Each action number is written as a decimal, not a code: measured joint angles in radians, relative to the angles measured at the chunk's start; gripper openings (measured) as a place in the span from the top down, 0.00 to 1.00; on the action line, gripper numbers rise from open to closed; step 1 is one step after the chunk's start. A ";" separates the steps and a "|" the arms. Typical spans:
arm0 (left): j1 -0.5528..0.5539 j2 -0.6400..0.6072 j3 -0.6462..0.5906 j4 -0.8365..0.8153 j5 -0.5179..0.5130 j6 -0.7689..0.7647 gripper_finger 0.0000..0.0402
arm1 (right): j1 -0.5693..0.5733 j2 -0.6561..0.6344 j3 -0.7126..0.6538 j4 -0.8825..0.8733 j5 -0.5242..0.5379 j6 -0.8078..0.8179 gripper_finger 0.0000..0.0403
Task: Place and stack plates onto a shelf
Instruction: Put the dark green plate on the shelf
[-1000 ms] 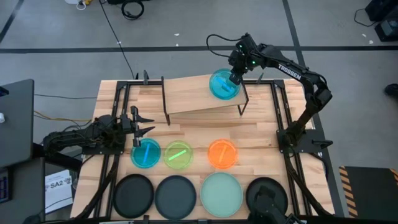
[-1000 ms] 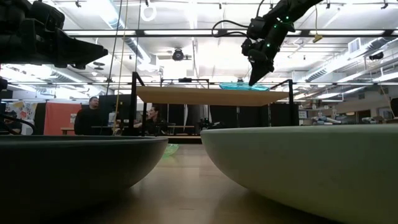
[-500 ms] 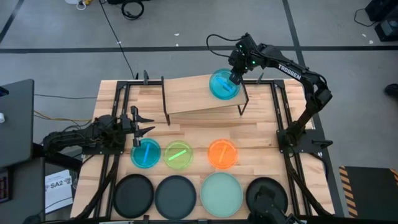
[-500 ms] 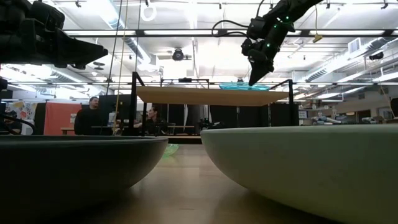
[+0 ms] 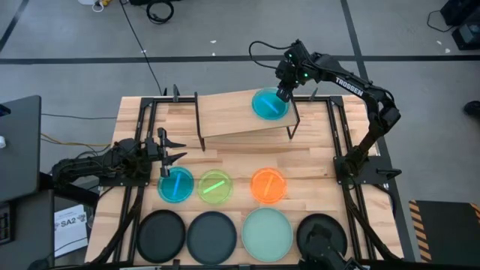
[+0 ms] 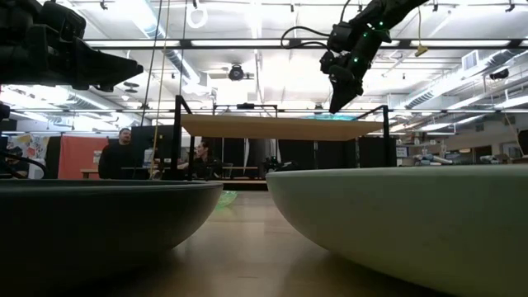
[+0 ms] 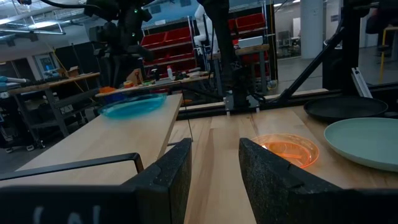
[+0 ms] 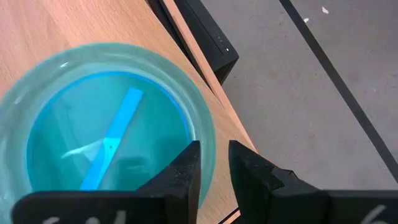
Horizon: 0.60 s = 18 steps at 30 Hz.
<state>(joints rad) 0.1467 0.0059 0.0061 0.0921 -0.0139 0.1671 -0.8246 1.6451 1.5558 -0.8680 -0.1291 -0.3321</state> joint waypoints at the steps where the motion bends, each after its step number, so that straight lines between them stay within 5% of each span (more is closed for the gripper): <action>1: 0.000 0.000 0.000 0.000 0.000 0.000 0.65 | 0.000 0.000 0.000 0.000 0.000 0.000 0.76; 18: 0.000 0.000 0.000 0.000 0.000 0.000 0.65 | 0.000 0.000 0.000 0.002 0.000 0.000 0.54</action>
<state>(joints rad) 0.1467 0.0061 0.0061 0.0921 -0.0139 0.1673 -0.8246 1.6451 1.5558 -0.8658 -0.1291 -0.3321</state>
